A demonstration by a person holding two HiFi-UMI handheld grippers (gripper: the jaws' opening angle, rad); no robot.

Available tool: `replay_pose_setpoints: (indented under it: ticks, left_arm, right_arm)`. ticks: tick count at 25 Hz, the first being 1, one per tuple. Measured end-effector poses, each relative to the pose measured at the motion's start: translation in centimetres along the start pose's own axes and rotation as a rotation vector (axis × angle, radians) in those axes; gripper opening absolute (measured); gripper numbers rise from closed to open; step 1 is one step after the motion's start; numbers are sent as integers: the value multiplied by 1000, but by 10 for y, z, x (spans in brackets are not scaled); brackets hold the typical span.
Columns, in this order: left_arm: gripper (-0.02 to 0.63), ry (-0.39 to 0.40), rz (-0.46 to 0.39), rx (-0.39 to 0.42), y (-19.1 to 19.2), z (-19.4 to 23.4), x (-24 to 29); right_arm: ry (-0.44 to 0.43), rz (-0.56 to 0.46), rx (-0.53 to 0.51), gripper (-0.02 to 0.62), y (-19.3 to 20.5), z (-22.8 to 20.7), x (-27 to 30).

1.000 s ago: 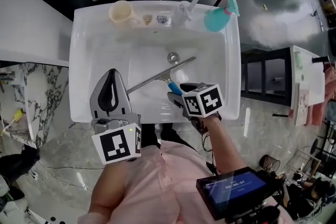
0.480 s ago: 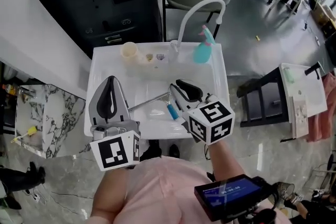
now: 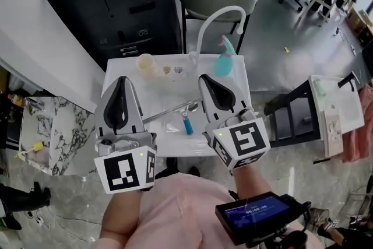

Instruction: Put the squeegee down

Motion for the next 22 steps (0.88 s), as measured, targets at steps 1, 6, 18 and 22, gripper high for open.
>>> replay_pose_setpoints:
  ticks: [1,6,18,22]
  left_arm:
    - [9,0,5,-1,2,-1,0]
    - [9,4,28,0,8,-4,4]
    - [9,16,40,4,16,-10,5]
    - [9,19,41,7,18,-10,3]
  right_arm:
    - [4,-1,1,0,0,-1,0]
    - [4,5,7,0,4,-5,1]
    - [27,-18,2,-3,4,-11,-1]
    - [25,-17,4,-3,6,-8,-1]
Point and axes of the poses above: the fingertips, and each gripper's own axes: x forward along the fingers, z to its left, y out of its underside, the point moved 2 cm from there along -x, backward along the fingers, and after that the axes turned 9 degrees about z, right-handed, at the moved point
